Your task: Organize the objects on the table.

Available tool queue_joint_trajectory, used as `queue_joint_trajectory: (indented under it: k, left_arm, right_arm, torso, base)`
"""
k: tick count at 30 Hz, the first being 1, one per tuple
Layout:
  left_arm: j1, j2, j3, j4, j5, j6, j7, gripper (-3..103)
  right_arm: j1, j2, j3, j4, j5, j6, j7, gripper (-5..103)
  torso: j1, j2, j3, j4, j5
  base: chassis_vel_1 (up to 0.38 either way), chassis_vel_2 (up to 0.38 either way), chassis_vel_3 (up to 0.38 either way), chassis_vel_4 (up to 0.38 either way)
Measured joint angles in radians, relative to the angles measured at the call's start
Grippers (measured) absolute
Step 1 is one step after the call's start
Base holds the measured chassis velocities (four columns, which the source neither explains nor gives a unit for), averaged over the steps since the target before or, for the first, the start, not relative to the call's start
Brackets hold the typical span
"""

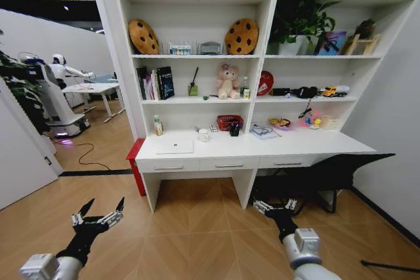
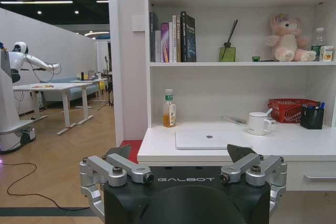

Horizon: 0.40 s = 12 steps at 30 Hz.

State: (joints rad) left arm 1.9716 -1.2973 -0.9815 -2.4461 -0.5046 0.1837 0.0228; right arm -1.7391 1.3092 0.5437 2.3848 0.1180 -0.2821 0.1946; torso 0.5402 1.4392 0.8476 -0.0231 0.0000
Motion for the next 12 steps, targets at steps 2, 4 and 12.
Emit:
queue_joint_trajectory:
  k: [2,4,12]
  left_arm:
    - [0.000,0.000,0.000,0.000,0.000,0.000,0.000,100]
    - [0.000,0.000,0.000,0.000,0.000,0.000,0.000,100]
    - [0.000,0.000,0.000,0.000,0.000,0.000,0.000,100]
  right_arm:
    - [0.000,0.000,0.000,0.000,0.000,0.000,0.000,100]
    - [0.000,0.000,0.000,0.000,0.000,0.000,0.000,100]
    - [0.000,0.000,0.000,0.000,0.000,0.000,0.000,100]
  torso:
    - [0.000,0.000,0.000,0.0000,0.0000]
    - [0.000,0.000,0.000,0.0000,0.0000]
    - [0.000,0.000,0.000,0.0000,0.0000]
  base:
    - [0.000,0.000,0.000,0.000]
    - [0.000,0.000,0.000,0.000]
    - [0.000,0.000,0.000,0.000]
